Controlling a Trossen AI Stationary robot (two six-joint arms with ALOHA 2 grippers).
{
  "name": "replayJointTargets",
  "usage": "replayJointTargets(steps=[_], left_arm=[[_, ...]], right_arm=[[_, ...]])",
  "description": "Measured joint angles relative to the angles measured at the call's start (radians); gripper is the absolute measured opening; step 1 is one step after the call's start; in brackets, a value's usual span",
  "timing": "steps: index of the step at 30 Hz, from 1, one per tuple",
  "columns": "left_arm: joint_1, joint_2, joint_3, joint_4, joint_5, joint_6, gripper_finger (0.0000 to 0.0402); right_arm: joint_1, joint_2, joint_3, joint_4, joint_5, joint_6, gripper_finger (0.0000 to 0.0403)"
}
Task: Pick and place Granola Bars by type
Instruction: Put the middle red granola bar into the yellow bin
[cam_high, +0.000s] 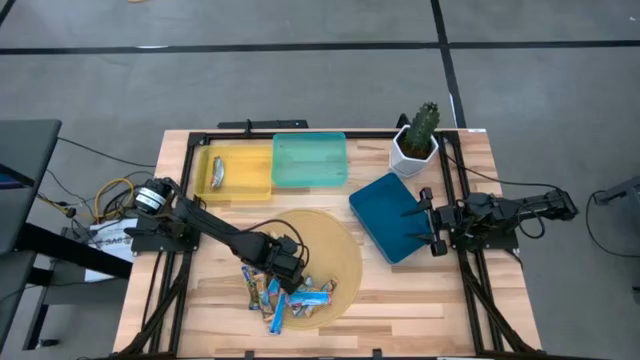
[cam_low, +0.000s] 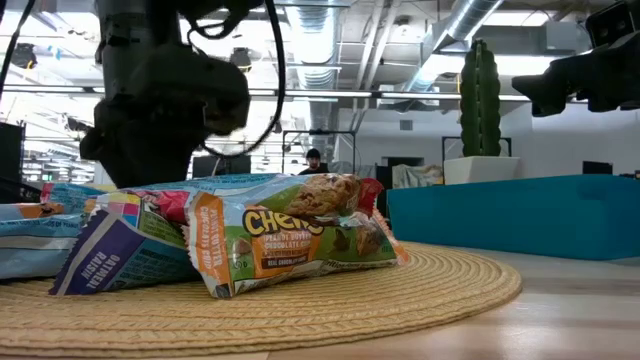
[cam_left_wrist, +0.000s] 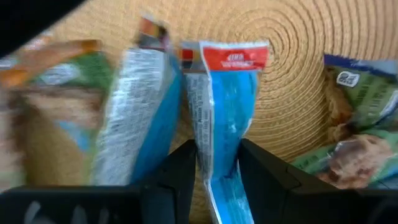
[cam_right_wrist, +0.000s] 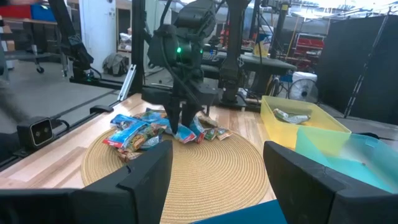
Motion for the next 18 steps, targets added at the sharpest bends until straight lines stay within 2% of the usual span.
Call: replayJointTargets(steps=[14, 18], left_arm=[[0.000, 0.011, 0.001, 0.023, -0.001, 0.007, 0.0114], [0.000, 0.011, 0.001, 0.025, -0.004, 0.009, 0.0099]], right_arm=[[0.000, -0.001, 0.000, -0.005, -0.001, 0.000, 0.0244], [0.000, -0.001, 0.000, -0.005, -0.001, 0.000, 0.0244]])
